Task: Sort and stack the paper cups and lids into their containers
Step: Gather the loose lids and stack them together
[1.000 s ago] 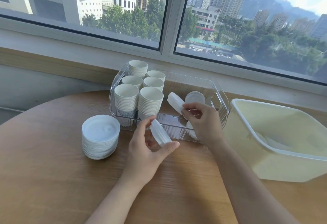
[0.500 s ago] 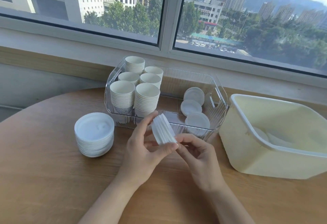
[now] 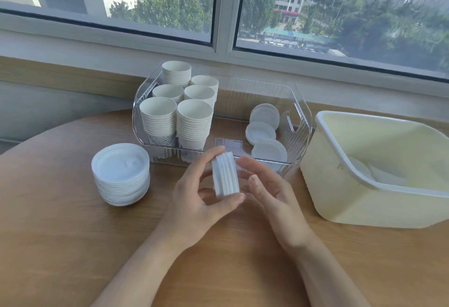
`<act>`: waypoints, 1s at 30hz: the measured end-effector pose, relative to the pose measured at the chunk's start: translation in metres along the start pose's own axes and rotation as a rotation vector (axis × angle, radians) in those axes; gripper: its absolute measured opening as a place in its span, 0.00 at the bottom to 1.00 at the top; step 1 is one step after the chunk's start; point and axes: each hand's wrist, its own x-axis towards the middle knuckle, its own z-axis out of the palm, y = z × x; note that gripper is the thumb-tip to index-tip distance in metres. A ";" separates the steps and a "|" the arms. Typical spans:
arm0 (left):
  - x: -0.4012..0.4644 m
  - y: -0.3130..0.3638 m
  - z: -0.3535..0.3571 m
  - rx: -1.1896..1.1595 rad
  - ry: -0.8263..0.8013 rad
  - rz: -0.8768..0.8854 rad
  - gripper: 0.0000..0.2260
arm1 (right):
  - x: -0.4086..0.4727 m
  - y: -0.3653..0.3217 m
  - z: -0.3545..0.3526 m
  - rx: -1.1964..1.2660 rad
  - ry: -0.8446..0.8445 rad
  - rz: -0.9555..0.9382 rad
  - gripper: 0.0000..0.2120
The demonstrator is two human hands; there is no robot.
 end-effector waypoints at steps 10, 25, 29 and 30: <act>-0.001 0.002 0.004 0.098 -0.062 0.070 0.37 | -0.002 0.003 -0.001 0.011 -0.036 0.003 0.30; 0.005 -0.011 0.005 0.072 0.063 0.035 0.36 | 0.043 -0.031 -0.022 -0.746 0.321 -0.135 0.14; 0.005 -0.010 0.004 0.040 0.097 0.043 0.35 | 0.074 -0.038 -0.029 -1.011 0.201 0.000 0.18; 0.006 -0.010 0.003 0.033 0.104 0.045 0.35 | 0.080 -0.040 -0.029 -1.040 0.178 0.038 0.19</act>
